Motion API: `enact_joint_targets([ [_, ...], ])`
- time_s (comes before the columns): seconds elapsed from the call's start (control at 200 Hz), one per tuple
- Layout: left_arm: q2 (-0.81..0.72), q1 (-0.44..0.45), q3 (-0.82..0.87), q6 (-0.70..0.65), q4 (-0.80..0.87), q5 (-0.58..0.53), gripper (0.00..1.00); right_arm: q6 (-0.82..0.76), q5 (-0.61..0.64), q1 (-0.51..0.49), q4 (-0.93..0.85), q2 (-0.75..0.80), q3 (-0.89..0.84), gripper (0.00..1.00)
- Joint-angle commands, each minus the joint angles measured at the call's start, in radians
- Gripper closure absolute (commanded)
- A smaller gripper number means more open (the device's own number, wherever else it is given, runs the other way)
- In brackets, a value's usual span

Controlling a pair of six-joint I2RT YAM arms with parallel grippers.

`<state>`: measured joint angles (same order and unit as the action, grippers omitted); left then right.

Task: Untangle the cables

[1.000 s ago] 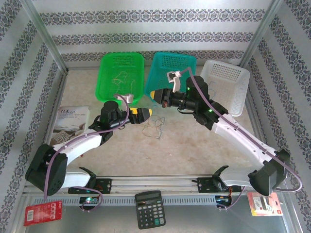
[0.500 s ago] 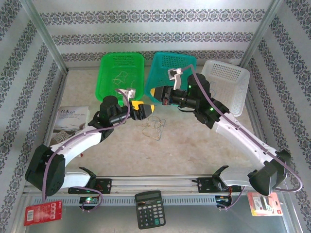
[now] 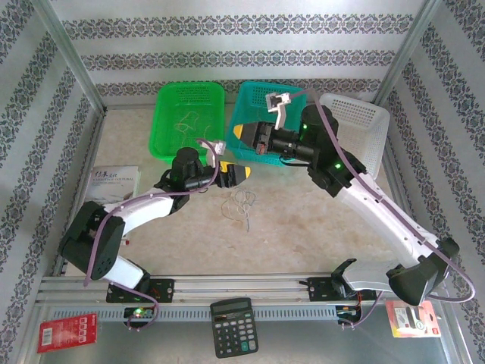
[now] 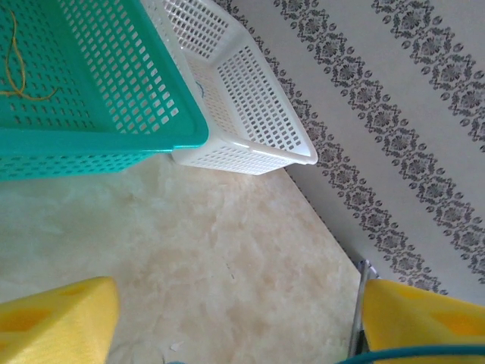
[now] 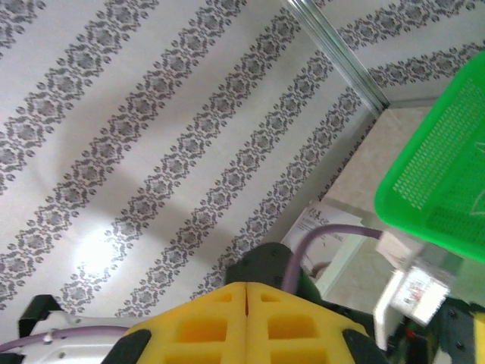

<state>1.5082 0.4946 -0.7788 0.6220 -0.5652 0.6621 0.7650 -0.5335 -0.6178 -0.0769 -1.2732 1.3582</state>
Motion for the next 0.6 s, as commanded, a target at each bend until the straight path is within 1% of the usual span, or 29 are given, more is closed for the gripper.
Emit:
enact_joint_targets([
  [0.0, 0.014, 0.016, -0.026, 0.030, -0.118, 0.034, 0.31, 0.028, -0.031, -0.006, 0.040, -0.001, 0.070, 1.00],
  [0.05, 0.018, 0.017, -0.021, 0.036, -0.126, 0.036, 0.40, 0.031, -0.035, -0.002, 0.040, -0.006, 0.098, 1.00],
  [0.135, 0.023, 0.018, -0.011, 0.045, -0.142, 0.037, 0.52, 0.034, -0.039, 0.003, 0.040, -0.017, 0.148, 1.00],
  [0.31, 0.029, 0.019, 0.018, 0.058, -0.168, 0.028, 0.69, 0.020, -0.043, 0.021, 0.023, -0.053, 0.283, 1.00],
  [0.35, 0.032, 0.020, 0.025, 0.059, -0.170, 0.026, 0.72, 0.016, -0.042, 0.027, 0.015, -0.063, 0.316, 1.00],
  [0.47, 0.033, 0.019, 0.044, 0.063, -0.180, 0.018, 0.75, 0.016, -0.040, 0.052, 0.004, -0.090, 0.408, 1.00],
  [0.595, 0.036, 0.021, 0.059, 0.067, -0.192, 0.015, 0.83, 0.017, -0.032, 0.076, 0.003, -0.111, 0.481, 1.00],
])
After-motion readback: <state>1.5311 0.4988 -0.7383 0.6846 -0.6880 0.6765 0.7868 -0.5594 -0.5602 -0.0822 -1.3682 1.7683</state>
